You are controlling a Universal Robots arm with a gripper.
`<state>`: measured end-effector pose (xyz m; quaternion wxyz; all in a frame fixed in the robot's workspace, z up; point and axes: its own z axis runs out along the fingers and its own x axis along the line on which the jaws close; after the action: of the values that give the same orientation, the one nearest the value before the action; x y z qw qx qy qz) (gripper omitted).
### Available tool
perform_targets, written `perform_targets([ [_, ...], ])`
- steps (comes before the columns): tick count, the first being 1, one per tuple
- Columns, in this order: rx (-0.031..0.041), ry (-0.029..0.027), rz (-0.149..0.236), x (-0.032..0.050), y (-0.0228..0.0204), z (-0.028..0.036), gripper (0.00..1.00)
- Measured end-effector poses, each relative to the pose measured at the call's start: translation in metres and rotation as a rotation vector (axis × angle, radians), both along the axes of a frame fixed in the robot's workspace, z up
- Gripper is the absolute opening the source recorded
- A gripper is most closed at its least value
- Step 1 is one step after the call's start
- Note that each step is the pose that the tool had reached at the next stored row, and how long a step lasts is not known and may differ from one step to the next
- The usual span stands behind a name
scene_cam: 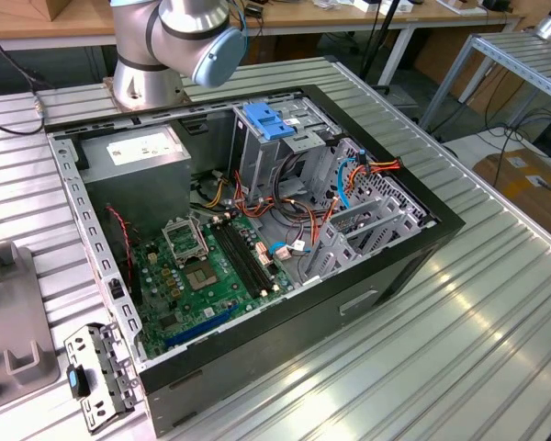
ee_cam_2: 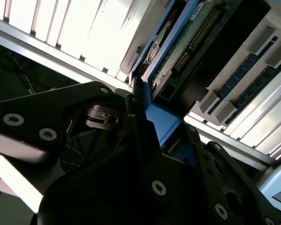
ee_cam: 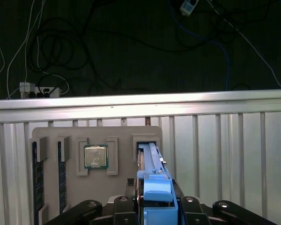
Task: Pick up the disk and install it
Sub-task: 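Pick up the disk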
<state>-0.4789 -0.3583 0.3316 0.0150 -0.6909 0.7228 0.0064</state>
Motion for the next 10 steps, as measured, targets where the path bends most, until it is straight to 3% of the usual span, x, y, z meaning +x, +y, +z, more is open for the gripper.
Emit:
perform_targets([
  [8, -0.017, -0.0011, 0.0, 0.0, 0.0, 0.013, 0.37],
  [10, -0.0181, -0.001, 0.0, 0.0, 0.0, 0.0131, 0.37],
])
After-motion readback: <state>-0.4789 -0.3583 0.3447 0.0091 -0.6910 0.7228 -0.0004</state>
